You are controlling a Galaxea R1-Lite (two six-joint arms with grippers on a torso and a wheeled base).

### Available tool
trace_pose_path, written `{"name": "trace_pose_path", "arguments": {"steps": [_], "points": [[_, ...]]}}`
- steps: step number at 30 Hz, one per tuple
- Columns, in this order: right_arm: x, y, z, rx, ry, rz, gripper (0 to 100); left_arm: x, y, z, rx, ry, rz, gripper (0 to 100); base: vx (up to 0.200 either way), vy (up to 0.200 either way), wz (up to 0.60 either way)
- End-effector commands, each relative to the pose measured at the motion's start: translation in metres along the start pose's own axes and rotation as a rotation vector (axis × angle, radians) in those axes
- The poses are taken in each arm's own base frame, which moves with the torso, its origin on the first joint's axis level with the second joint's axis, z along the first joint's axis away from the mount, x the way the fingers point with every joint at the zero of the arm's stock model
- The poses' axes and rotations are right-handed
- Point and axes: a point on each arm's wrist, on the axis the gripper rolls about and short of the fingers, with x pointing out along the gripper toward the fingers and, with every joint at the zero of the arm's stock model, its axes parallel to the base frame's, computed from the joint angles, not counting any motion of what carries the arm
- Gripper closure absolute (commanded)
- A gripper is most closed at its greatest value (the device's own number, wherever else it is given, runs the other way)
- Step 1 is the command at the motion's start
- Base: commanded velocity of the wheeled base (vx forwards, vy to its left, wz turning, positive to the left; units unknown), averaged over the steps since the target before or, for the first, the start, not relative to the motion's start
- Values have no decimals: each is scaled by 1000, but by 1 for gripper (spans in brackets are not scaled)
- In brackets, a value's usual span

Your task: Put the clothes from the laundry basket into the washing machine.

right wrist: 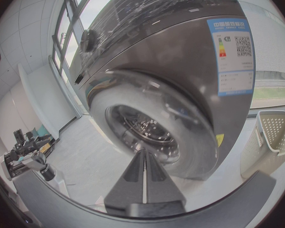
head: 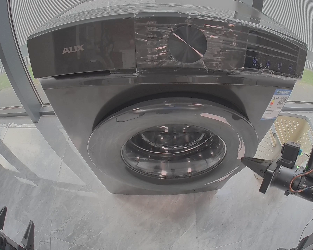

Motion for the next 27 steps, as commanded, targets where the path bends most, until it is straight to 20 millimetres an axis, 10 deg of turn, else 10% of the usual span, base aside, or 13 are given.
{"name": "trace_pose_path", "arguments": {"steps": [1, 27], "points": [[11, -7, 7, 0, -53, -46, 100, 0, 0, -5, 0, 0, -1, 0, 0, 0, 0], [28, -25, 31, 0, -230, -229, 100, 0, 0, -5, -3, 0, -1, 0, 0, 0, 0]]}}
